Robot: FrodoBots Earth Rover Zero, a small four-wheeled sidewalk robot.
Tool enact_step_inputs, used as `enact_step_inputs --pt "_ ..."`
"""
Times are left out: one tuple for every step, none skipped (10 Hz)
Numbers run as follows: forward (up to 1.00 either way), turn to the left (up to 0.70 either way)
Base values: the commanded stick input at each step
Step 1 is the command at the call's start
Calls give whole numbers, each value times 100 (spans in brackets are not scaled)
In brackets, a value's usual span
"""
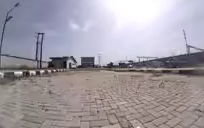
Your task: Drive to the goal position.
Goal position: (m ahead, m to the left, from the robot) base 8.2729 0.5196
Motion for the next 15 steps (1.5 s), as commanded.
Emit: enact_step_inputs --pt "100 0" --pt "100 0" --pt "100 1" --pt "100 20" --pt "100 38" --pt "100 36" --pt "100 34" --pt "100 26" --pt "100 17" --pt "100 9" --pt "100 0" --pt "100 0" --pt "100 0" --pt "100 0" --pt "100 0"
